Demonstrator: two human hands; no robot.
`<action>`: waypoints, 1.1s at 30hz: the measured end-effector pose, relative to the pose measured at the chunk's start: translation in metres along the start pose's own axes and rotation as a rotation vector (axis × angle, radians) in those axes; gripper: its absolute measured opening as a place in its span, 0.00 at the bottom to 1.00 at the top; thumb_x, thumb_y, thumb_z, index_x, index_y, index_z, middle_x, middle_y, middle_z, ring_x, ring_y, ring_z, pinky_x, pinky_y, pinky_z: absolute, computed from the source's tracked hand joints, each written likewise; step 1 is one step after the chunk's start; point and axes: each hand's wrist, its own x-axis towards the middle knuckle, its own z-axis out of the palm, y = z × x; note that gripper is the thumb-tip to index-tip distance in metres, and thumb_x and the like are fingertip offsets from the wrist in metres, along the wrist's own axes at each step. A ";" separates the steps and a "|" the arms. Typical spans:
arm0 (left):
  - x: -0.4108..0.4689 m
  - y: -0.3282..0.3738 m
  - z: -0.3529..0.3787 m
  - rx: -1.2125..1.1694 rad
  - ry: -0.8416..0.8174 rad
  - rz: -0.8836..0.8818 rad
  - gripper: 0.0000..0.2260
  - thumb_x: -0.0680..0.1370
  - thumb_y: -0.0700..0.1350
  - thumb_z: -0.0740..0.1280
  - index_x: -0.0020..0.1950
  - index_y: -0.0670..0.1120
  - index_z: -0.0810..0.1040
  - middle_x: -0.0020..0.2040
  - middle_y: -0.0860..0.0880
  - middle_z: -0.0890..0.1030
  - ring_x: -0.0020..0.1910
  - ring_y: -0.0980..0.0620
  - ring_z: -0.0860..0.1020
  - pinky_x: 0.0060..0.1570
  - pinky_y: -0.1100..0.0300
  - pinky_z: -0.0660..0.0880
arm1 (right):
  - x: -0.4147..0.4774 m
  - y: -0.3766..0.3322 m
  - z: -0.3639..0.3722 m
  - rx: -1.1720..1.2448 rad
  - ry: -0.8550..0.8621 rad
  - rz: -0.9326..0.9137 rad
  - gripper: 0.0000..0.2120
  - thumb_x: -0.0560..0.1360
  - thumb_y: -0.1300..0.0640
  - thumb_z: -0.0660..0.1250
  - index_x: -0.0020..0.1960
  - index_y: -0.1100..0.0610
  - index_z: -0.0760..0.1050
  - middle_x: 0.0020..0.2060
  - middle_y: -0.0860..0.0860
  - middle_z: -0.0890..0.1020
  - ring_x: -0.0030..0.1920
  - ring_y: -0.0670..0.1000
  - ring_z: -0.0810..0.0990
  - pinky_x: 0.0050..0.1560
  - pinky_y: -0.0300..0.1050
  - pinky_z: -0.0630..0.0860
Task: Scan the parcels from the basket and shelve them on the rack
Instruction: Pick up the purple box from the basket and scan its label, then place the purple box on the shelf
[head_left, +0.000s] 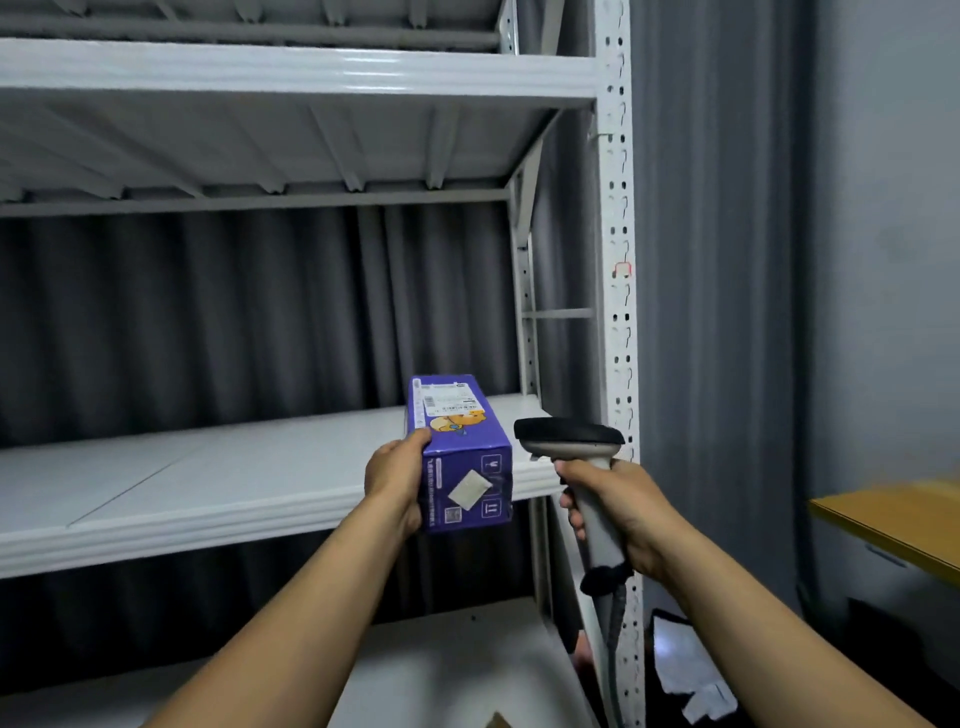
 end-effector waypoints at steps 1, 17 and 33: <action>0.009 0.001 0.000 -0.002 0.027 0.018 0.14 0.75 0.50 0.68 0.55 0.42 0.77 0.46 0.41 0.84 0.36 0.44 0.82 0.41 0.47 0.81 | 0.006 0.002 0.000 -0.001 -0.003 0.001 0.06 0.76 0.60 0.69 0.43 0.62 0.76 0.28 0.56 0.77 0.23 0.51 0.71 0.27 0.41 0.71; 0.069 0.001 0.001 1.092 -0.129 0.874 0.30 0.68 0.58 0.76 0.67 0.52 0.75 0.66 0.52 0.74 0.66 0.51 0.70 0.68 0.58 0.65 | 0.080 0.004 -0.009 -0.053 0.045 0.008 0.07 0.75 0.61 0.69 0.49 0.64 0.76 0.29 0.57 0.78 0.23 0.51 0.72 0.24 0.40 0.71; 0.129 -0.001 0.044 1.201 -0.092 0.736 0.29 0.74 0.53 0.72 0.73 0.50 0.68 0.71 0.47 0.69 0.70 0.46 0.66 0.69 0.52 0.64 | 0.108 0.012 -0.005 -0.076 0.117 0.025 0.06 0.75 0.61 0.68 0.41 0.62 0.74 0.27 0.56 0.76 0.23 0.51 0.71 0.26 0.41 0.69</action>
